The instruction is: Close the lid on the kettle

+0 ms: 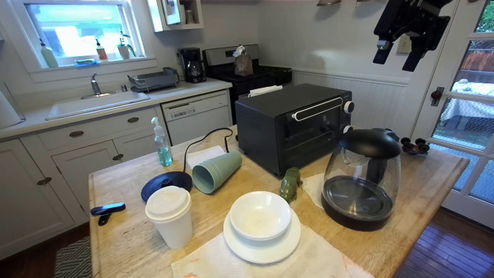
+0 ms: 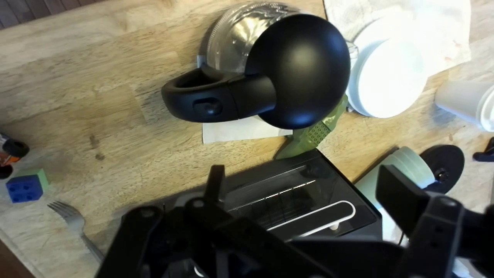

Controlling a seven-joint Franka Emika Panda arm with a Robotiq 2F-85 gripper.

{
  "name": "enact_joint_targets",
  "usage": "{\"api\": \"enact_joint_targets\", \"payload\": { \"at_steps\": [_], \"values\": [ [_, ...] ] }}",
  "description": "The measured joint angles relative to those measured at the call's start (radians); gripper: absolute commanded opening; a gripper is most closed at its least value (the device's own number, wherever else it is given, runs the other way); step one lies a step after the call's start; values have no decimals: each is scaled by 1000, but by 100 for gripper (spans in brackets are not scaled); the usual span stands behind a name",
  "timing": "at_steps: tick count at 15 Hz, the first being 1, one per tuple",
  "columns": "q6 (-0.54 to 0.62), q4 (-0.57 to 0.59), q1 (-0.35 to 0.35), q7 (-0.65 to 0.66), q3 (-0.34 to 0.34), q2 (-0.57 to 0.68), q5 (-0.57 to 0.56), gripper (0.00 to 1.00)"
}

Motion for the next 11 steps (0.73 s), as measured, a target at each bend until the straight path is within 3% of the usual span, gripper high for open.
{"api": "enact_joint_targets", "payload": {
  "at_steps": [11],
  "values": [
    [-106, 49, -2, -154, -62, -27, -44, 100]
  ]
}}
